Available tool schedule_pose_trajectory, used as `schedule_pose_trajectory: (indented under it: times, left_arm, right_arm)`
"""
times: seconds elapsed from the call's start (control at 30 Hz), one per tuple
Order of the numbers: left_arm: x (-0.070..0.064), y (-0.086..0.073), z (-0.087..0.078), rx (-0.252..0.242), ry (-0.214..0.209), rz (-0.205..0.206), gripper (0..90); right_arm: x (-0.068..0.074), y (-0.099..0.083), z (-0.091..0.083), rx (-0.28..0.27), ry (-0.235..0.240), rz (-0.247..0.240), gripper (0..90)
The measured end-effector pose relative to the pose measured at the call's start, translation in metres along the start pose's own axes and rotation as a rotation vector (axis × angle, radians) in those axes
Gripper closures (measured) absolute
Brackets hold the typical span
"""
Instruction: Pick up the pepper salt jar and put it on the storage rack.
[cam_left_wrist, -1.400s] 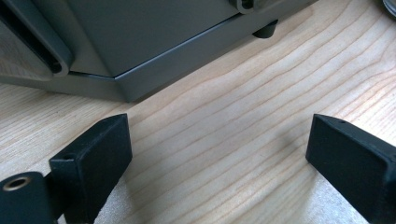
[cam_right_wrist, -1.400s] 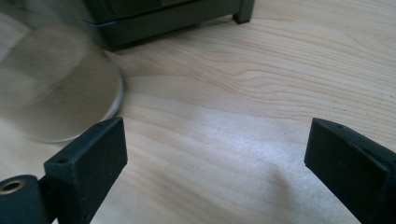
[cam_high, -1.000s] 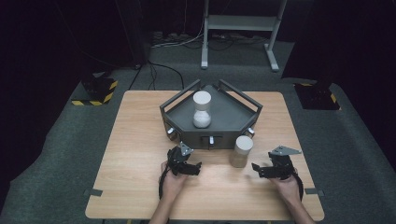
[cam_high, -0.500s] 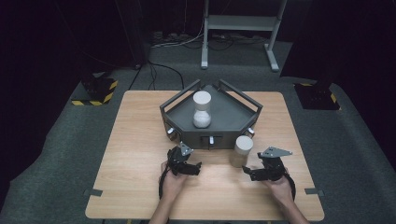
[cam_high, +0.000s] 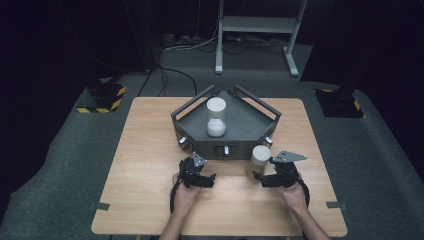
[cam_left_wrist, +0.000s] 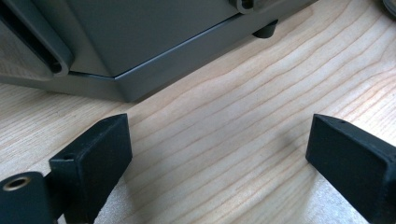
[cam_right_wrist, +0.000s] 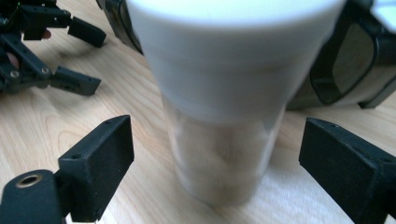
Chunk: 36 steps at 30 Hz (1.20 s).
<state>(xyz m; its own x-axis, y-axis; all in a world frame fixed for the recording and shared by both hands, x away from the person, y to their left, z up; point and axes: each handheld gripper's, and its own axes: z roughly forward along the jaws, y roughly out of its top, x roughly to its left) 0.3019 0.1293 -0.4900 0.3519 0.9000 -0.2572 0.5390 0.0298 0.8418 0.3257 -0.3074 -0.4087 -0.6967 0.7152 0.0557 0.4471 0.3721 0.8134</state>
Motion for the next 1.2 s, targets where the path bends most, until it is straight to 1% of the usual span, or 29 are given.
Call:
schedule_pose_trajectory:
  times: [0.23,0.5,0.8,1.03,1.2]
  left_arm:
    - [0.000,0.000,0.000,0.000,0.000,0.000,7.1]
    - [0.000,0.000,0.000,0.000,0.000,0.000,7.0]
    - [0.000,0.000,0.000,0.000,0.000,0.000,7.1]
    - [0.000,0.000,0.000,0.000,0.000,0.000,7.0]
    - [0.000,0.000,0.000,0.001,0.000,0.001,7.0]
  right_arm:
    - [0.002,0.010,0.005,-0.016,-0.008,-0.002,13.8]
    - [0.003,0.015,0.008,-0.033,-0.012,-0.001,21.3]
    - [0.004,0.013,0.010,-0.042,-0.016,-0.002,27.9]
    - [0.004,0.012,0.008,-0.056,-0.021,0.001,32.6]
    - [0.004,0.011,0.007,-0.062,-0.024,-0.002,33.5]
